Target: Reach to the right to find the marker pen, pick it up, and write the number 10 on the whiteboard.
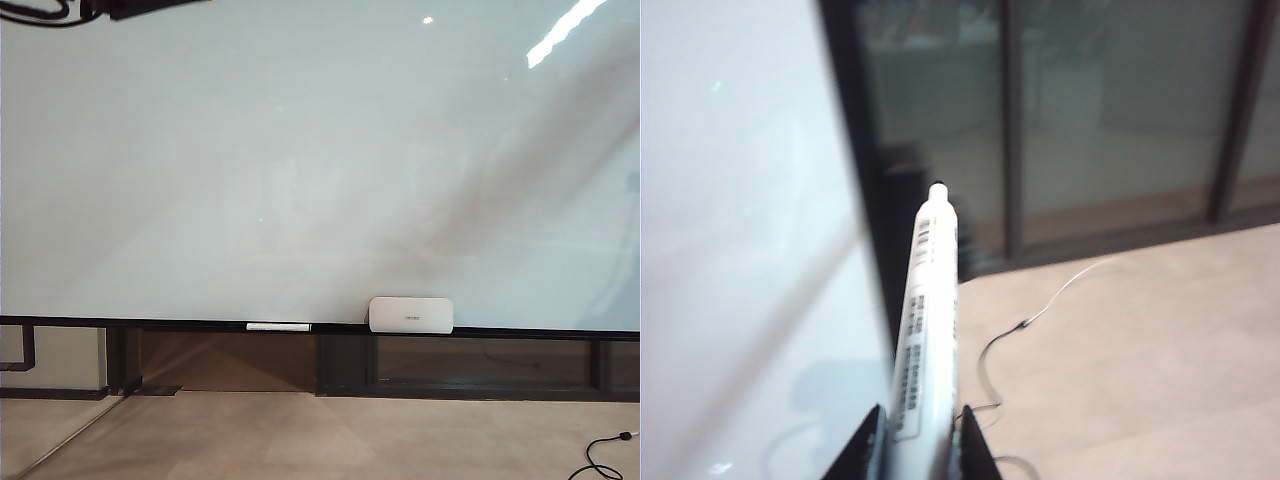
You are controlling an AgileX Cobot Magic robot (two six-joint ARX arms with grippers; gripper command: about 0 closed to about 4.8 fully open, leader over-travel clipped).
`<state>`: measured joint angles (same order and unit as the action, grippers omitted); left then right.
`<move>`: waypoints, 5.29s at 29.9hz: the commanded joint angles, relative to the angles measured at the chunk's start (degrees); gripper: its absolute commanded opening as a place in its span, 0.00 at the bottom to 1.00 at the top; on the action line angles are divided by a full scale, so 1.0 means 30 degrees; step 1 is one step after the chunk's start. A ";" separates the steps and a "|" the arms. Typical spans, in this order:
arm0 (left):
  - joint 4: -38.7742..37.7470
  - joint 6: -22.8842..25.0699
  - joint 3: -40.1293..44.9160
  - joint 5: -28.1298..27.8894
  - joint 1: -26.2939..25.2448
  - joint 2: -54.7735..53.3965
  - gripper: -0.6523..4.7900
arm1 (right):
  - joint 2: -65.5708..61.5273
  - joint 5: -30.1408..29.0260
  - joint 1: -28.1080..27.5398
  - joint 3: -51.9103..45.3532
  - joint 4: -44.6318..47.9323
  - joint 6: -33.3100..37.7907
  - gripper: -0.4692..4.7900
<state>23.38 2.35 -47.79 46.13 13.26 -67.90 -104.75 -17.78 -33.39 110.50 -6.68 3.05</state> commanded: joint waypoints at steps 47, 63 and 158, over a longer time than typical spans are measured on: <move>-1.0236 0.2812 -0.5187 -0.9515 -0.0022 0.5362 0.11 | 0.0707 0.2288 1.5110 0.0175 0.1865 0.2565 0.08; -0.9894 0.3723 -0.5209 -0.9887 -0.0029 0.5253 0.11 | -0.0051 0.2455 1.5110 0.0204 0.3993 0.3228 0.08; -0.7767 0.3220 -0.5224 -0.4991 -0.0022 0.4189 0.11 | -0.3155 0.3461 1.5016 0.0080 0.0634 0.2331 0.08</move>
<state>-0.86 11.99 -63.13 30.50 13.19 -55.51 -113.97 -9.87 12.01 110.63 -4.21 9.54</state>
